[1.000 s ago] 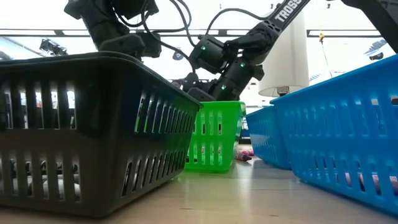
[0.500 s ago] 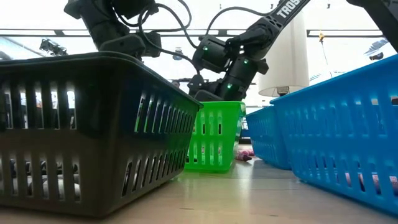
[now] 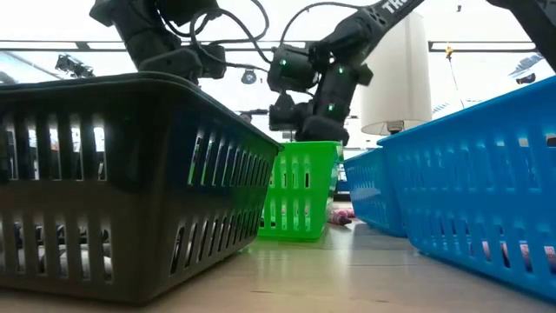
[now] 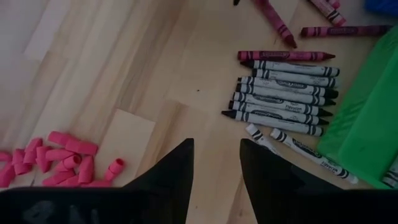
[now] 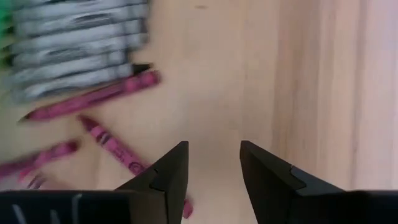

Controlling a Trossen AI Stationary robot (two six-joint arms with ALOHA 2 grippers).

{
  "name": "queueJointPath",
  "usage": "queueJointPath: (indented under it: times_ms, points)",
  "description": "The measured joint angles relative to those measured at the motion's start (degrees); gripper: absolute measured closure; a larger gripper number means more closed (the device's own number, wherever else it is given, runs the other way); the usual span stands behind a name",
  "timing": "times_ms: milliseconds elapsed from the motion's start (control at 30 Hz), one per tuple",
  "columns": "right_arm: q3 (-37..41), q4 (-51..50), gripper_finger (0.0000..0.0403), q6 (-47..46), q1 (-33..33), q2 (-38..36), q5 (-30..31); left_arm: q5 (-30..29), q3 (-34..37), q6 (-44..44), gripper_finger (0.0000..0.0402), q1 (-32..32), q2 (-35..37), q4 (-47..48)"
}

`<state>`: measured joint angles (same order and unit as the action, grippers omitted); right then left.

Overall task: Sort crayons
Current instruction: Put the violet crayon into the top blue bin

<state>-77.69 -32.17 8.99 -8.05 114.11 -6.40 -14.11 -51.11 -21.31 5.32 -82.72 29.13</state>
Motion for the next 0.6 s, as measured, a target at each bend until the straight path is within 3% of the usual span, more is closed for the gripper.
queueJointPath:
  times_ms: [233, 467, 600]
  points:
    - [-2.27, -2.51, 0.025, 14.78, 0.93, -0.01, -16.0, -0.23, -0.07, 0.02, 0.026, 0.04, 0.0, 0.11]
    - [0.86, -3.83, 0.0252, 18.58, 2.13, -0.4, -14.48, -0.92, 0.03, -0.17, 0.026, 2.28, 2.45, 10.14]
    - [1.6, -3.63, 0.0253, 19.86, 2.37, -0.49, -10.65, -2.07, -0.08, 0.94, 0.026, 2.64, 4.46, 13.04]
